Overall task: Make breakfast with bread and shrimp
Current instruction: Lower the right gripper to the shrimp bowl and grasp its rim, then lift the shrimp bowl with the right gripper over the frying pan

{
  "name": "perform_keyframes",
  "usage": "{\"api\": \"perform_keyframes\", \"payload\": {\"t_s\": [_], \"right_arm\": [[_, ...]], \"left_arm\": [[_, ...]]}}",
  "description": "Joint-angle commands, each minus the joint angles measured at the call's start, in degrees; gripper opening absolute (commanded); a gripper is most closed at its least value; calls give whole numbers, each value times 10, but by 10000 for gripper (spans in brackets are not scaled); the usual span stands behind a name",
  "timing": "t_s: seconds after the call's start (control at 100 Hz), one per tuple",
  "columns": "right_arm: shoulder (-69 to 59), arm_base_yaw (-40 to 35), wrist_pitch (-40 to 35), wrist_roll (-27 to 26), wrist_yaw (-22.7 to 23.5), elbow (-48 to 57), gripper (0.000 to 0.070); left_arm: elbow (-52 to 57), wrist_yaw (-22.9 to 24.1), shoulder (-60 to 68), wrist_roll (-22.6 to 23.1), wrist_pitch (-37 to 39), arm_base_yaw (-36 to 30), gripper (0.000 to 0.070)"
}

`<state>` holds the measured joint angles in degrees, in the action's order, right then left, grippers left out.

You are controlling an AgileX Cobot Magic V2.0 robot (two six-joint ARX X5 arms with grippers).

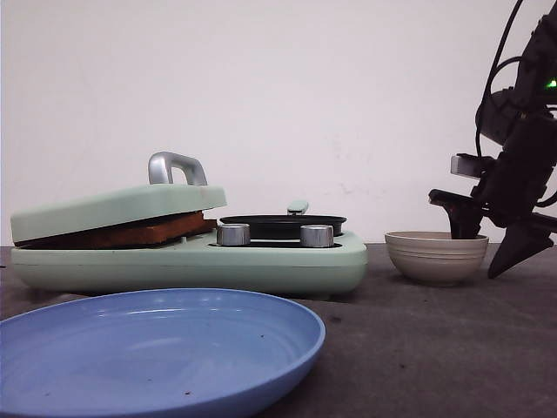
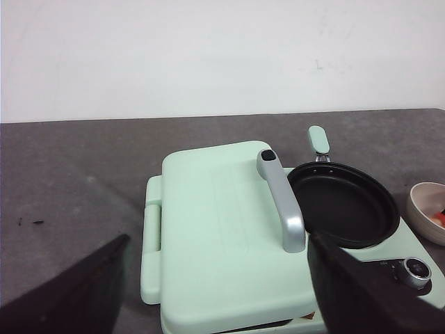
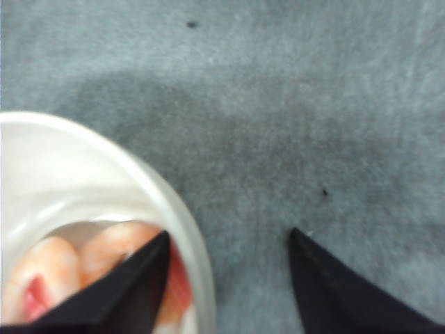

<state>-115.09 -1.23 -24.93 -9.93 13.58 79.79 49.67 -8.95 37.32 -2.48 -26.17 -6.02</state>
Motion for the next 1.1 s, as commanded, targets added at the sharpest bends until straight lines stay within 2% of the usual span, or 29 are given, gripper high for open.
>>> {"api": "perform_keyframes", "payload": {"t_s": [0.0, 0.09, 0.31, 0.55, 0.67, 0.94, 1.09], "right_arm": [[-14, -2, 11, -6, 1, 13, 142], [-14, -5, 21, -6, 2, 13, 0], [-14, -5, 24, -9, 3, 13, 0], [-12, -5, 26, -37, 43, 13, 0], [-3, -5, 26, -37, 43, 13, 0], [61, -5, 45, -47, 43, 13, 0], [106, -13, 61, -57, 69, 13, 0]], "left_arm": [[6, 1, 1, 4, 4, 0, 429], [6, 1, 2, 4, 4, 0, 429], [6, 1, 2, 6, 4, 0, 429], [6, 1, 8, 8, 4, 0, 429], [6, 1, 11, 12, 4, 0, 429], [6, 1, 12, 15, 4, 0, 429], [6, 1, 12, 15, 4, 0, 429]]}}
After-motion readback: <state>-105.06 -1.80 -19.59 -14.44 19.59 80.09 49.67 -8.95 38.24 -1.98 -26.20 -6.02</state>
